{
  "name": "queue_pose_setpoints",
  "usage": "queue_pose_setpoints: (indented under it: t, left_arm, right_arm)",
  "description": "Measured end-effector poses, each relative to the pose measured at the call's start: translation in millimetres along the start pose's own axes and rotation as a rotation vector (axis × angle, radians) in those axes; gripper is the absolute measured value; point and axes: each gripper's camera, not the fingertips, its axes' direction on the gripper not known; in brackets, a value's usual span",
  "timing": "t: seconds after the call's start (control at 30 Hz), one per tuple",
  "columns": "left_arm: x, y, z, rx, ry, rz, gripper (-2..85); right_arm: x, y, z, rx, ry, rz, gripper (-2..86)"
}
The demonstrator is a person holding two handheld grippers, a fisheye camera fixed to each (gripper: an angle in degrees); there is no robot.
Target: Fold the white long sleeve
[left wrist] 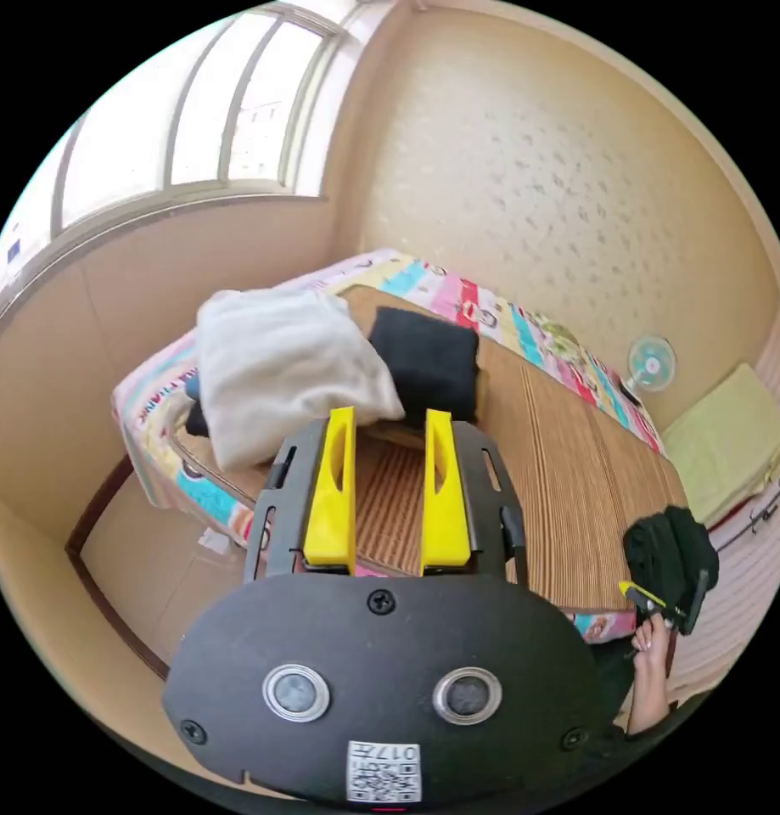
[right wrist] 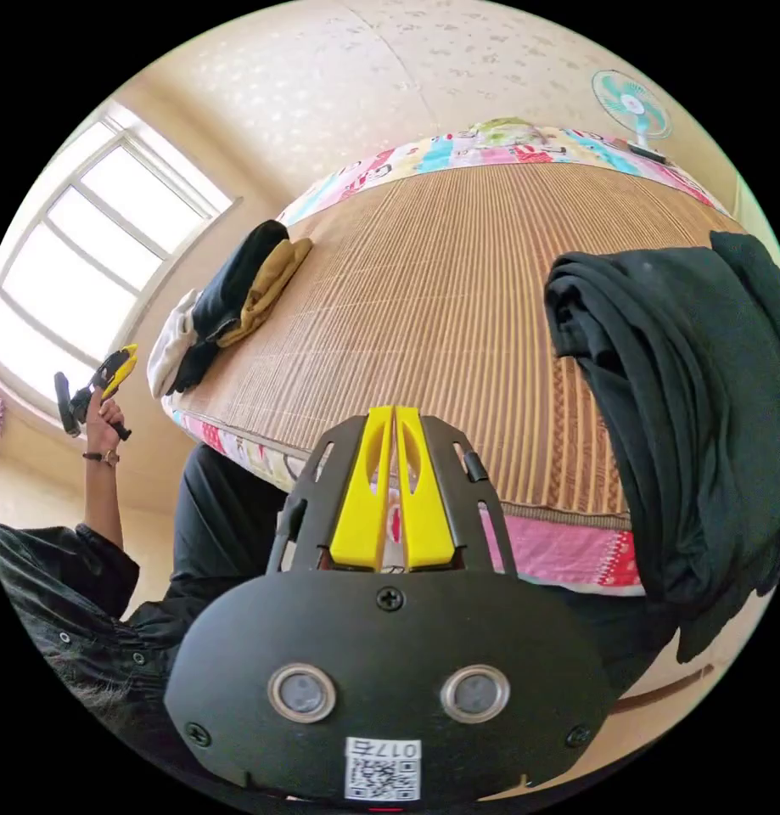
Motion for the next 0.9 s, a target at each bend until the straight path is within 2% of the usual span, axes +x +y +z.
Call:
queue_pose_setpoints:
  t: [0.17,0.27,0.33,0.43,0.47,0.5,0.53,0.67,0.73,0.77,0.83,0.9]
  left_arm:
    - [-29,-89,58,-0.101,0.098,-0.099,16.4]
    - [-5,-121,109,-0.18,-0.025,-0.088,16.7]
    - [3,-124,153,-0.303,-0.18,-0.096,15.4]
    - [6,-116,135,-0.253,-0.178,-0.144,8.4]
    - [2,-115,125,-0.242,-0.11,-0.176,6.2]
    - [-8,-113,98,-0.189,0.089,-0.252,1.6]
    - [-12,-115,65,-0.132,0.227,-0.251,0.8]
    - [15,-136,-53,0.091,0.491,0.0,-0.4]
    - [46,-157,-112,0.17,0.782,0.168,-0.4]
    - [56,-163,-123,0.171,0.858,0.207,-0.4]
    - [109,-190,-150,0.097,1.157,0.36,-0.2]
    - [157,-203,-164,0.088,1.316,0.452,-0.2]
  right_arm:
    - [-24,-5,8,-0.052,-0.004,-0.037,0.4]
    - [-36,8,8,-0.1,0.052,-0.086,0.4]
    - [-47,23,5,-0.145,0.089,-0.148,0.4]
    - [-42,41,-9,-0.142,0.083,-0.124,0.4]
    - [-40,44,-12,-0.138,0.074,-0.115,0.4]
    - [-33,49,-19,-0.132,0.057,-0.093,0.4]
    - [-25,54,-26,-0.125,0.041,-0.068,0.4]
    - [-8,61,-47,-0.073,-0.023,-0.08,0.6]
    - [-4,57,-59,-0.014,-0.057,-0.127,0.7]
    - [-4,55,-62,0.003,-0.067,-0.137,0.7]
    - [-5,44,-75,0.07,-0.129,-0.155,1.1]
    - [-8,38,-92,0.159,-0.183,-0.172,1.7]
